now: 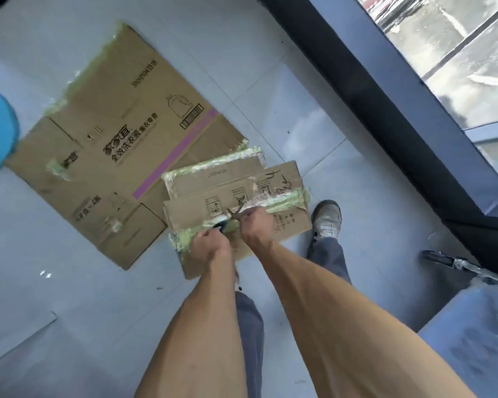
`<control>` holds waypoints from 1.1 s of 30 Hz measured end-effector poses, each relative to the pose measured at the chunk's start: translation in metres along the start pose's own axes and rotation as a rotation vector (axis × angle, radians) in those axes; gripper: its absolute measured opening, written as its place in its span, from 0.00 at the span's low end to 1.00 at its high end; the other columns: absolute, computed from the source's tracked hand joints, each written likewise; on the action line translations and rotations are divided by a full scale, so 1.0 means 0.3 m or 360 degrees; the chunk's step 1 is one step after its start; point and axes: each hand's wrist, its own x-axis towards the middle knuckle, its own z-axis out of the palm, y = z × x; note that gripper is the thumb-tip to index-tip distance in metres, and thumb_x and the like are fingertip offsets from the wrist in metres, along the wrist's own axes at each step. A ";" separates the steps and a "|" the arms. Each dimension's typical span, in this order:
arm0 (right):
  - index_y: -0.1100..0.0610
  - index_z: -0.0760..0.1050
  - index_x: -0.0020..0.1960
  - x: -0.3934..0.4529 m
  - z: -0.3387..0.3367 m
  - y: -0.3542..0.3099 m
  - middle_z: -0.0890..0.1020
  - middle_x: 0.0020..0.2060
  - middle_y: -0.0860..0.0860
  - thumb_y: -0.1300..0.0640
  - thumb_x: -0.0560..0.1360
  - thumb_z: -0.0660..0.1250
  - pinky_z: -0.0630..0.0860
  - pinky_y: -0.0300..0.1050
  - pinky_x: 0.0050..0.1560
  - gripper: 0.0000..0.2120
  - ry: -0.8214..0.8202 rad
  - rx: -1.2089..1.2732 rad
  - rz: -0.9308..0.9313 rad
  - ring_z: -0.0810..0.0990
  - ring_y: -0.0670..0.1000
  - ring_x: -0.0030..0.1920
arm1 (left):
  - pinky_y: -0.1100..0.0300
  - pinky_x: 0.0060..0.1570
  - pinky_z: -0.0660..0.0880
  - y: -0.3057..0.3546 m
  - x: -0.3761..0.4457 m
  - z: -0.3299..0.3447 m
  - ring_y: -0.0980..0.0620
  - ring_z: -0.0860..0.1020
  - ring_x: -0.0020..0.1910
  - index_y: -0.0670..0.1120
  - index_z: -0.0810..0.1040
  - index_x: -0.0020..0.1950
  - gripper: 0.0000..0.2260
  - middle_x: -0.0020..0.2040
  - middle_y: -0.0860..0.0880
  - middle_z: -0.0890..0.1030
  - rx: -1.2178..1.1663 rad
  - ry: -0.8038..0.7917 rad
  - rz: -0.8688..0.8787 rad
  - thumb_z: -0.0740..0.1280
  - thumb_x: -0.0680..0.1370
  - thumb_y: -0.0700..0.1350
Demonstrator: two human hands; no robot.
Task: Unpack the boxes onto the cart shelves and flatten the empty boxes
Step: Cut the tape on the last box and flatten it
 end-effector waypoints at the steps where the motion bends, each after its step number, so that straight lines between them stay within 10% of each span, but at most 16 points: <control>1: 0.57 0.82 0.53 -0.038 0.053 -0.009 0.83 0.52 0.57 0.61 0.77 0.61 0.77 0.48 0.56 0.12 0.0075 -0.0316 -0.0079 0.80 0.58 0.54 | 0.56 0.46 0.74 -0.040 0.039 -0.056 0.39 0.79 0.49 0.43 0.85 0.54 0.13 0.51 0.41 0.84 0.0077 0.0022 0.0020 0.62 0.78 0.38; 6: 0.56 0.67 0.65 -0.125 0.260 -0.012 0.72 0.62 0.57 0.56 0.77 0.64 0.61 0.55 0.70 0.17 0.0218 -0.1352 -0.0883 0.67 0.59 0.65 | 0.59 0.44 0.69 -0.196 0.187 -0.218 0.41 0.77 0.50 0.42 0.85 0.52 0.15 0.52 0.42 0.84 0.0129 0.0021 0.0248 0.60 0.77 0.35; 13: 0.57 0.67 0.66 -0.050 0.383 0.037 0.78 0.59 0.57 0.62 0.78 0.58 0.63 0.55 0.71 0.17 0.0081 -0.1712 -0.1032 0.73 0.59 0.63 | 0.55 0.55 0.75 -0.259 0.286 -0.176 0.42 0.79 0.55 0.42 0.84 0.53 0.16 0.53 0.43 0.84 -0.0206 -0.0009 0.0239 0.59 0.75 0.33; 20: 0.55 0.67 0.59 -0.025 0.364 0.034 0.78 0.48 0.54 0.64 0.78 0.57 0.66 0.48 0.40 0.11 0.0060 -0.1638 -0.1259 0.79 0.57 0.46 | 0.52 0.60 0.66 -0.261 0.285 -0.105 0.42 0.72 0.64 0.46 0.71 0.71 0.17 0.65 0.42 0.76 -0.0134 0.0153 0.0017 0.56 0.83 0.47; 26: 0.59 0.73 0.59 0.034 0.357 -0.025 0.69 0.63 0.57 0.61 0.81 0.56 0.65 0.49 0.37 0.10 0.0040 -0.1868 -0.1466 0.69 0.58 0.62 | 0.47 0.52 0.74 -0.304 0.318 -0.047 0.40 0.77 0.58 0.45 0.74 0.65 0.18 0.57 0.43 0.80 0.0191 -0.0042 0.0069 0.59 0.82 0.55; 33: 0.59 0.75 0.57 0.112 0.406 -0.092 0.73 0.56 0.56 0.59 0.81 0.55 0.66 0.46 0.33 0.11 0.0088 -0.2050 -0.1786 0.72 0.55 0.56 | 0.53 0.43 0.66 -0.270 0.351 0.002 0.39 0.76 0.57 0.45 0.72 0.63 0.17 0.58 0.43 0.78 0.0281 0.0229 0.0124 0.57 0.83 0.56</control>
